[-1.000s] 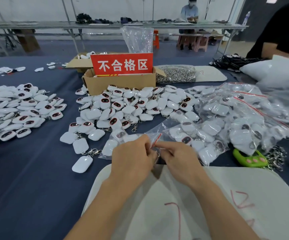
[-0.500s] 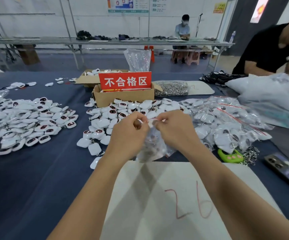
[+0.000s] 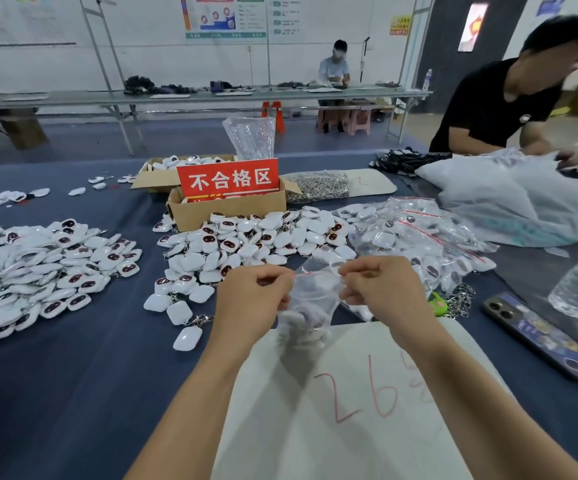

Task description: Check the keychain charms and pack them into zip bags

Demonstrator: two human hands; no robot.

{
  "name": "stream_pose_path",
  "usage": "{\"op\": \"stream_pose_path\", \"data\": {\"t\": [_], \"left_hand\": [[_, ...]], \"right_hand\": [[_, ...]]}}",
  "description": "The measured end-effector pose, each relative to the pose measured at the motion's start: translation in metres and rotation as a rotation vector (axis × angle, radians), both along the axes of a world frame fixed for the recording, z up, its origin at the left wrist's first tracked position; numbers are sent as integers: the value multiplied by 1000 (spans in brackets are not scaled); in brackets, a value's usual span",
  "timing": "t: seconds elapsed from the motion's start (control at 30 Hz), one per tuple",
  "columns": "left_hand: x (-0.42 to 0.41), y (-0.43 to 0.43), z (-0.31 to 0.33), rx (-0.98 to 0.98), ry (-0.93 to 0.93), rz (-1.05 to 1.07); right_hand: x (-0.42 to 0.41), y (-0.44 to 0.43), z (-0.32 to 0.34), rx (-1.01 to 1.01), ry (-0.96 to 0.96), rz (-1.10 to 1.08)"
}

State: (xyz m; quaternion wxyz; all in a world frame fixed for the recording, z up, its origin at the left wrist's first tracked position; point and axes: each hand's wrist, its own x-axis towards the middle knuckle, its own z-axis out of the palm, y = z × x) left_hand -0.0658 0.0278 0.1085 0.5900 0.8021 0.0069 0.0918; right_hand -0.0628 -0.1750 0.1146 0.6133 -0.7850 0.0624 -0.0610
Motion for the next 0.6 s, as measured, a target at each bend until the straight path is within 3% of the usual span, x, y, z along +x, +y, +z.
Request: {"op": "stream_pose_path", "data": {"t": [0.13, 0.3, 0.6], "left_hand": [[-1, 7, -7, -35, 29, -114], [5, 10, -16, 74, -6, 2], [5, 21, -19, 67, 61, 81]], "right_hand": [[-5, -11, -11, -5, -35, 61], [-3, -3, -23, -180, -99, 13], [-1, -8, -24, 21, 17, 45]]}}
